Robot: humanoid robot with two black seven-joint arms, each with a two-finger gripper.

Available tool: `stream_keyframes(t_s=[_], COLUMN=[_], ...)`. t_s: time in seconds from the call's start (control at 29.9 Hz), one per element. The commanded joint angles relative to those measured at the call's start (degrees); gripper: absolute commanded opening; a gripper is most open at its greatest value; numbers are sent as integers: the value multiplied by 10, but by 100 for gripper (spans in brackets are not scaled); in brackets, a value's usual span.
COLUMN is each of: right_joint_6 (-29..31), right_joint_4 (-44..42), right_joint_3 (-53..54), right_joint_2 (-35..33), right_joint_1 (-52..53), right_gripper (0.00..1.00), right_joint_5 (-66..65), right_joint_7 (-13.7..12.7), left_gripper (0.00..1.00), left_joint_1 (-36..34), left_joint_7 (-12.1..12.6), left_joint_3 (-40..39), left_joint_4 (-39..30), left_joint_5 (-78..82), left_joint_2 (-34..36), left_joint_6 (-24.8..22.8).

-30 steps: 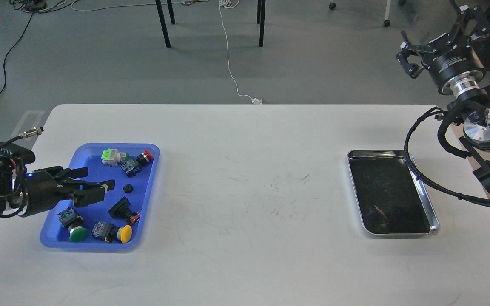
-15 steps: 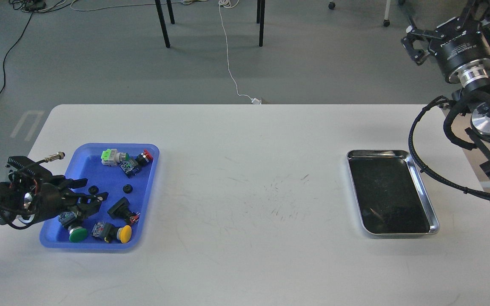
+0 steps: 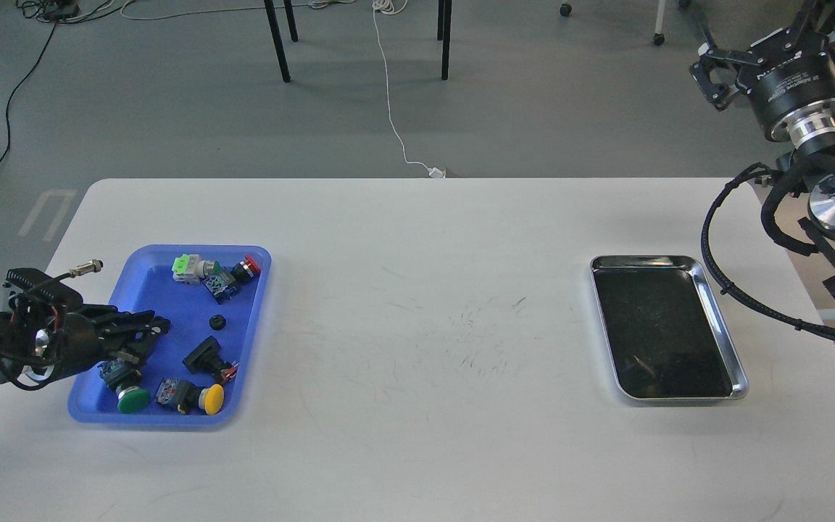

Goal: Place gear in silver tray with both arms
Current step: 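Lift the black gear and carry it toward the table center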

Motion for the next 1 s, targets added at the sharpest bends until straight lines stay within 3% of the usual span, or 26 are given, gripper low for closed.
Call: stream_keyframes(t_s=[0.0,0.2,0.4,0.5,0.67,0.87,0.97], right_joint_6=[0,0,1,-1,-42,-42,-42], right_joint_4=[0,1,11,11,10,6,1], right_joint_3=[0,0,-5,-5,-7,-26,-37], right_joint_2=[-3,-11,-50,-58,-63,-74,-75], right_joint_1=[0,1,1,0,11,59,83], right_gripper=[99,99,99,99,99,99,99], right_joint_5=[0,1,0,0,-1,-37,-41], right_joint_7=[0,-1,-2,-2,-8,-17,-20], left_gripper=[10,11,11,11,11,11,11], left_joint_1=[-3,-58,-135,-180,-241,-242,-243], left_joint_7=[-1,-5,-15,-7,11,71,85], left_joint_3=[0,-2,-3,-3,-2,24,68], left_joint_4=[0,-44,-187,-241,-263,-250,-235], left_joint_5=[0,-4,-11,-10,-5,12,14], left_joint_2=[1,13,52,33,-67,-223,-280], left_joint_6=[-1,-6,-12,-49,-127,-142,-142])
